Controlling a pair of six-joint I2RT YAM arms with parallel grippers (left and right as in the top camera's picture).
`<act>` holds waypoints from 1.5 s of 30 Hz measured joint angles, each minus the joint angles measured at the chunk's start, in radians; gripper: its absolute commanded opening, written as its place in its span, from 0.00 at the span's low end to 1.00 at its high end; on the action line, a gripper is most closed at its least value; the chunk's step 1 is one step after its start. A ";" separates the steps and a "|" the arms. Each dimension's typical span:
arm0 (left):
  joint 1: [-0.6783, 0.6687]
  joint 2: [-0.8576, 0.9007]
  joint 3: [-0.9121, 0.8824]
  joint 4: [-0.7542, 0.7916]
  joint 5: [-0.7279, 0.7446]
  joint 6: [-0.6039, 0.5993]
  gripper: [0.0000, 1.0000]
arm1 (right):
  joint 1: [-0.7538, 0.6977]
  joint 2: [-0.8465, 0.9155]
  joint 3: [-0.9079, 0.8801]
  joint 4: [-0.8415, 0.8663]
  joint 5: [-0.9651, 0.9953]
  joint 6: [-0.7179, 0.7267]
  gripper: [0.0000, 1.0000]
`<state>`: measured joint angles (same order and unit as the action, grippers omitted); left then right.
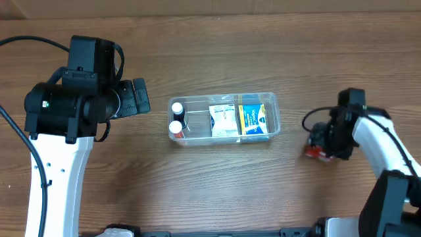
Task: Pack container
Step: 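Grasp the red Panadol box with the right gripper, then place the red Panadol box into the container's right end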
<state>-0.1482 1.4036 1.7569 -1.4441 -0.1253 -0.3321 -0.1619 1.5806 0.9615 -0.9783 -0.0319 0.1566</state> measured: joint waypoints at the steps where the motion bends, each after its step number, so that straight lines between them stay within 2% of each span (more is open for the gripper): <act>1: 0.000 0.000 0.000 -0.001 0.000 0.000 1.00 | 0.021 -0.003 0.066 -0.045 -0.005 0.000 0.68; 4: 0.000 0.000 0.000 -0.001 0.000 0.000 1.00 | 0.158 -0.049 0.332 -0.184 -0.006 0.000 0.68; 6: 0.000 0.000 0.000 0.000 0.000 0.000 1.00 | 0.278 -0.095 0.431 -0.184 -0.006 -0.002 0.68; 8: 0.000 0.000 0.000 0.000 0.000 0.000 1.00 | 0.423 -0.126 0.465 -0.164 -0.026 0.000 0.68; 10: 0.000 0.000 0.000 0.000 0.000 0.000 1.00 | 0.480 -0.104 0.464 -0.146 -0.024 0.001 0.68; 13: 0.000 0.000 0.000 0.000 0.000 0.000 1.00 | 0.577 0.029 0.457 -0.131 -0.029 0.017 0.68; 19: 0.000 0.000 0.000 0.000 0.000 0.000 1.00 | 0.576 0.231 0.452 -0.131 -0.028 0.045 0.69; 20: 0.000 0.000 0.000 0.000 0.000 0.000 1.00 | 0.576 0.257 0.452 -0.130 -0.027 0.047 0.71; 21: 0.000 0.000 0.000 0.000 0.000 0.000 1.00 | 0.576 0.266 0.452 -0.129 -0.028 0.049 0.80; 22: 0.000 0.000 0.000 0.000 0.000 0.000 1.00 | 0.576 0.268 0.452 -0.127 -0.027 0.050 0.94; 23: 0.000 0.000 0.000 0.000 0.000 0.000 1.00 | 0.576 0.268 0.452 -0.122 -0.028 0.051 1.00; 27: 0.000 0.000 0.000 0.000 0.000 0.000 1.00 | 0.576 0.266 0.459 -0.138 -0.019 0.064 1.00; 30: 0.000 0.000 0.000 0.000 0.000 0.000 1.00 | 0.573 0.181 0.508 -0.138 0.018 0.076 1.00; 31: 0.000 0.000 0.000 0.008 0.000 0.000 1.00 | 0.562 0.105 0.538 -0.121 0.026 0.078 1.00; 34: 0.038 0.000 0.000 0.064 0.028 0.012 1.00 | 0.474 -0.030 0.571 -0.099 0.038 0.079 1.00; 37: 0.148 0.018 0.000 0.085 0.093 0.034 1.00 | 0.377 -0.055 0.576 -0.148 0.050 0.070 1.00; 41: 0.190 0.063 0.000 0.000 0.116 0.061 1.00 | 0.360 -0.100 0.574 -0.176 0.062 0.098 1.00; 43: 0.190 0.041 -0.009 0.009 0.131 0.083 1.00 | 0.359 -0.224 0.537 -0.169 0.077 0.112 1.00; 45: 0.190 -0.073 -0.089 0.088 0.142 0.105 1.00 | 0.359 -0.394 0.447 -0.123 0.086 0.120 0.98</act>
<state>0.0418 1.3308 1.6680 -1.3560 0.0162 -0.2276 0.1967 1.1866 1.4086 -1.1015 0.0544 0.2768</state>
